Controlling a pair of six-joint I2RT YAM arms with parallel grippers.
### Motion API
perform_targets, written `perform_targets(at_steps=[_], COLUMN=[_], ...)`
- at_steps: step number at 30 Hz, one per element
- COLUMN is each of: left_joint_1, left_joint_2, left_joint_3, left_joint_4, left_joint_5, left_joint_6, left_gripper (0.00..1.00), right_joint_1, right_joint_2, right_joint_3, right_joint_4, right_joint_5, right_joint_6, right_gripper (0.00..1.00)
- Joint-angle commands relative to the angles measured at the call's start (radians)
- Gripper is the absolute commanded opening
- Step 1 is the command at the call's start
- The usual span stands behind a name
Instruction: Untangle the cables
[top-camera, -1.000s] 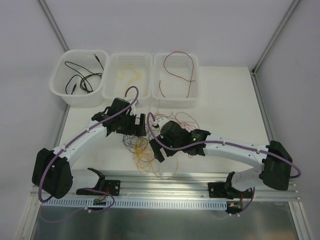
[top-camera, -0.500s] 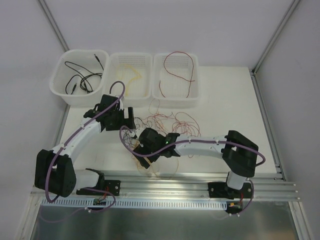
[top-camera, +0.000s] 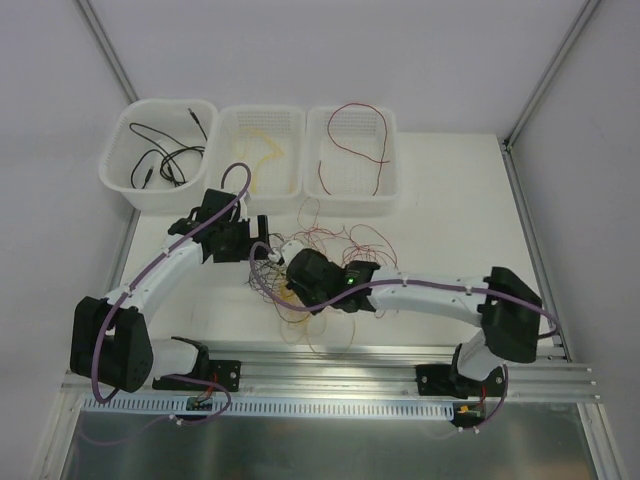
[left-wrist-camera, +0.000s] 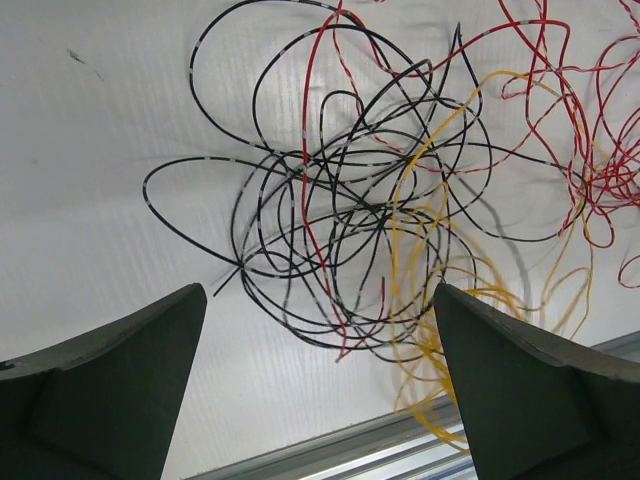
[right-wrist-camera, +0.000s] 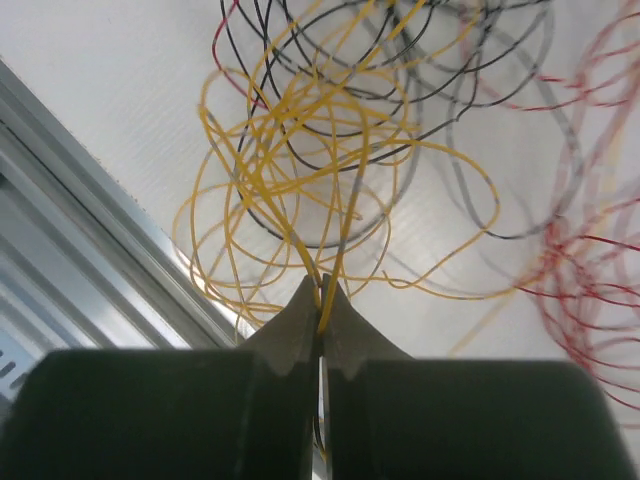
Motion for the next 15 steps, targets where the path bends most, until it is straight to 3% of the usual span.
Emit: perform_targets(at_steps=[1,6,12,15], left_joint_1=[-0.002,-0.001,-0.001,-0.002], left_joint_2=[-0.001,0.002,0.013,0.017], left_joint_3=[0.033,0.031,0.033,0.031], left_joint_4=[-0.008,-0.007,-0.002,0.004], left_joint_5=[0.029,0.046,0.072,0.09], left_joint_6=[-0.004,-0.004,-0.004,-0.003], left_gripper=[0.99,0.99,0.99,0.99], right_joint_1=[-0.012,-0.039,-0.06,-0.075], right_joint_2=[-0.249,-0.431,-0.645,-0.649], right_joint_3=[0.115,0.271,0.23,0.268], right_joint_4=[-0.126,-0.271,-0.145,-0.172], right_joint_5=[0.142,0.312,0.305,0.322], right_joint_6=[-0.064,-0.125,-0.128,-0.115], right_gripper=[0.01,0.01,0.0,0.01])
